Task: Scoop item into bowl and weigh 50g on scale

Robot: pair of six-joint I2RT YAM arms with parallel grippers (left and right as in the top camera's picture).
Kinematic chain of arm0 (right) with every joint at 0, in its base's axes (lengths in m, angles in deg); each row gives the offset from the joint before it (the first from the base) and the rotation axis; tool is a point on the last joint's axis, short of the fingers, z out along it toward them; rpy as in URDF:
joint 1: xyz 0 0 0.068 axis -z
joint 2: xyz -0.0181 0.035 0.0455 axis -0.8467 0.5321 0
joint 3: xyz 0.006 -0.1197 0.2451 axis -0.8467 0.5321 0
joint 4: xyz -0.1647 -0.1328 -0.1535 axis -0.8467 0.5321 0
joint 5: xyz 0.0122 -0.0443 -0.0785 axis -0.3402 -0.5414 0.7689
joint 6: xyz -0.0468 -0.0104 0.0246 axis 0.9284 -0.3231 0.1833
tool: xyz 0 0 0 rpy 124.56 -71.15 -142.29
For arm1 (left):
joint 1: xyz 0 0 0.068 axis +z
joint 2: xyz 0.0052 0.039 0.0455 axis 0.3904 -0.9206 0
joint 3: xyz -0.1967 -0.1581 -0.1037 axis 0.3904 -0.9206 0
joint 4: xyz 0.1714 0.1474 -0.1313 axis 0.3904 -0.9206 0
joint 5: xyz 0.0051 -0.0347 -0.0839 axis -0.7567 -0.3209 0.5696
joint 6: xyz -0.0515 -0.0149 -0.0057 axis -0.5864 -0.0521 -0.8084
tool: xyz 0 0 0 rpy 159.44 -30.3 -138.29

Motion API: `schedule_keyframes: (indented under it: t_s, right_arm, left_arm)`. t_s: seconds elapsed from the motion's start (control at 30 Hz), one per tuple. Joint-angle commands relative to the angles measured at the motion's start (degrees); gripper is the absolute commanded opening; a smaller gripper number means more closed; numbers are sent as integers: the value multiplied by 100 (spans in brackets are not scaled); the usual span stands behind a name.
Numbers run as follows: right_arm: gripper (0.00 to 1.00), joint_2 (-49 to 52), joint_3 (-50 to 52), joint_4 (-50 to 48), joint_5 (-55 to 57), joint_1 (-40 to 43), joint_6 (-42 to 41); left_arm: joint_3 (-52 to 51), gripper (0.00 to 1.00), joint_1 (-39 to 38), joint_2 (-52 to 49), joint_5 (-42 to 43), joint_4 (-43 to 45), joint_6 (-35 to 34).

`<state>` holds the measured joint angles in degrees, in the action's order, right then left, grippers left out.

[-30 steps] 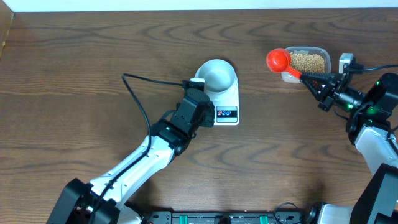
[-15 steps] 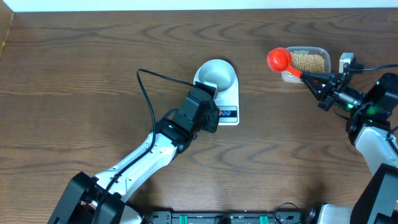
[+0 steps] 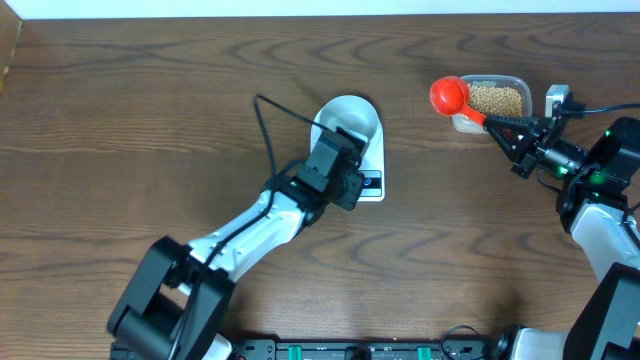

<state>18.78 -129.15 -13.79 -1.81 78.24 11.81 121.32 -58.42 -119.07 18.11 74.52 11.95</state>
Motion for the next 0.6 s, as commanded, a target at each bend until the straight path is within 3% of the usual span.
schedule_keyframes:
  t_s: [0.0, 0.57]
  right_arm:
    - [1, 39, 52, -15, -15, -24, 103]
    - [1, 39, 52, -13, 4, -24, 105]
  left_arm:
    - [404, 7, -105, -260, 90, -223, 584]
    - [428, 7, -111, -656, 87, -122, 518]
